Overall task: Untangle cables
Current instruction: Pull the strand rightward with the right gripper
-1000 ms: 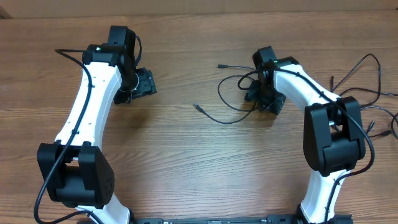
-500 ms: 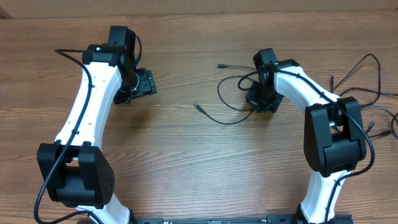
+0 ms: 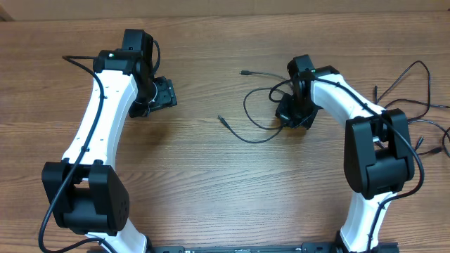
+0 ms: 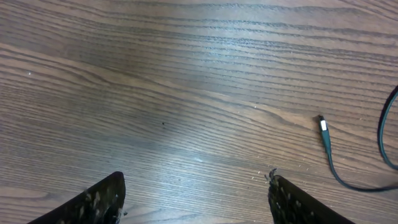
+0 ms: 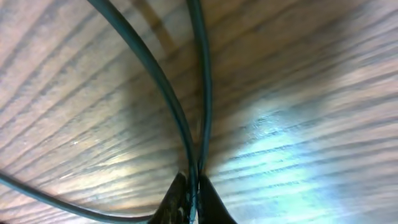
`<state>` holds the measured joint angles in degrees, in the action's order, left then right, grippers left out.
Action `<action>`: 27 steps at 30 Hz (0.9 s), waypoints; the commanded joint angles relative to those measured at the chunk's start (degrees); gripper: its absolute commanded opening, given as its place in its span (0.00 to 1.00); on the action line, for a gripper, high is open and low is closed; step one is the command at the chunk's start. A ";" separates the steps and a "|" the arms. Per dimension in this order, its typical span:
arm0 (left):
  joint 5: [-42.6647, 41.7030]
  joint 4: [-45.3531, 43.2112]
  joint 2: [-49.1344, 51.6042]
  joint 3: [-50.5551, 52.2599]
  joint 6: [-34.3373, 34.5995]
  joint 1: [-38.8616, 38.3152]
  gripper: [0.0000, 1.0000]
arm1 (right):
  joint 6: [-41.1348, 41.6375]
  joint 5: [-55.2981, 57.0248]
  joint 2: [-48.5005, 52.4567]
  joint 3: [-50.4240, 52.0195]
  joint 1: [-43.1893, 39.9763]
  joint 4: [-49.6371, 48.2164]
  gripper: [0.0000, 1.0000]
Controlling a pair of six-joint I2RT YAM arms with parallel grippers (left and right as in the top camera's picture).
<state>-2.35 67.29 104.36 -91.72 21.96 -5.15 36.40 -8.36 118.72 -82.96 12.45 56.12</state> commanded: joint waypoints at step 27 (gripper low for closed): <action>-0.66 -0.66 -0.61 -0.66 0.24 -0.17 0.74 | -15.17 -4.11 -17.46 -28.00 -40.19 16.92 0.13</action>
<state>-2.35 66.87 104.36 -91.72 21.96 -5.15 29.82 0.67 101.43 -109.86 -28.56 72.01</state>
